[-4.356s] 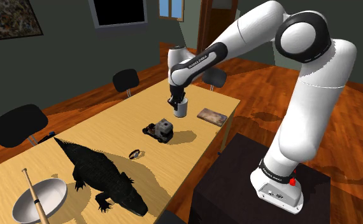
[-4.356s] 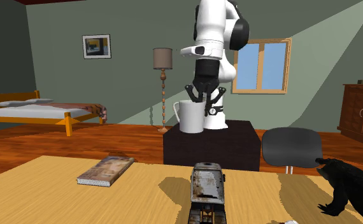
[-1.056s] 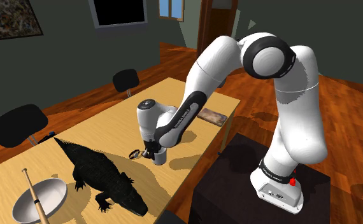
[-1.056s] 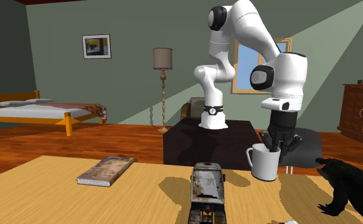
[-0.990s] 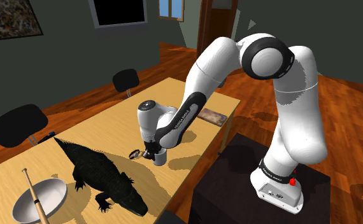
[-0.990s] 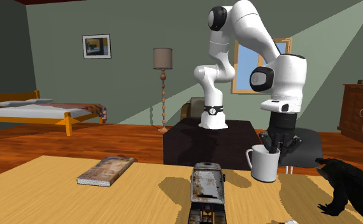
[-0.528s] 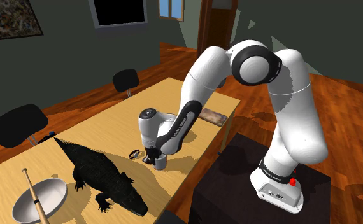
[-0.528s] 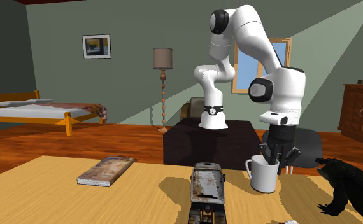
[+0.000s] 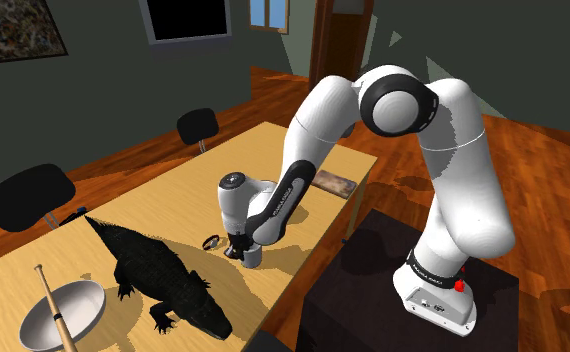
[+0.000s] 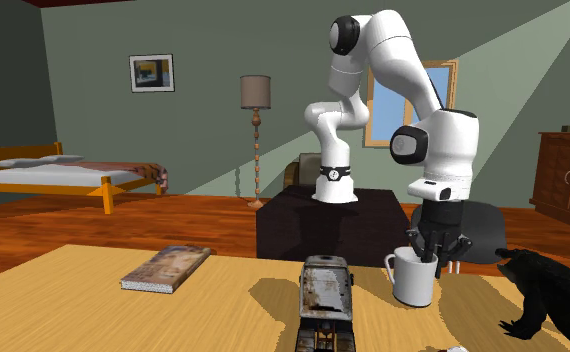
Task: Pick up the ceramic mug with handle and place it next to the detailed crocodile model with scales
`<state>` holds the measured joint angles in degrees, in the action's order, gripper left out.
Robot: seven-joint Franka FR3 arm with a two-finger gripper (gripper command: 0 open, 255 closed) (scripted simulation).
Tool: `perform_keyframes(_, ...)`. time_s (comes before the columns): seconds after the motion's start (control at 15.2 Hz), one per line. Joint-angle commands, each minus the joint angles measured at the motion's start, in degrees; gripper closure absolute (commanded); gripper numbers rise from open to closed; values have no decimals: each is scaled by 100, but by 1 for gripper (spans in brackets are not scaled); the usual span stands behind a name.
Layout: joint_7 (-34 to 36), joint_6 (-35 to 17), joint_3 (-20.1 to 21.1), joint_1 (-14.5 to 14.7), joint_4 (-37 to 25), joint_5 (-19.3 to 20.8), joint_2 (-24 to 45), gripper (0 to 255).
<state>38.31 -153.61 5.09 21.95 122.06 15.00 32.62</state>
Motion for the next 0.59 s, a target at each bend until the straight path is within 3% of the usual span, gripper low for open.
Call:
perform_keyframes(0.0, 0, 0, 0, 0, -1, 0, 0, 0)
perform_keyframes(0.33, 0, 0, 0, 0, -2, 0, 0, 0)
perform_keyframes(0.53, -104, 408, 139, -77, 126, -144, -534, 0)
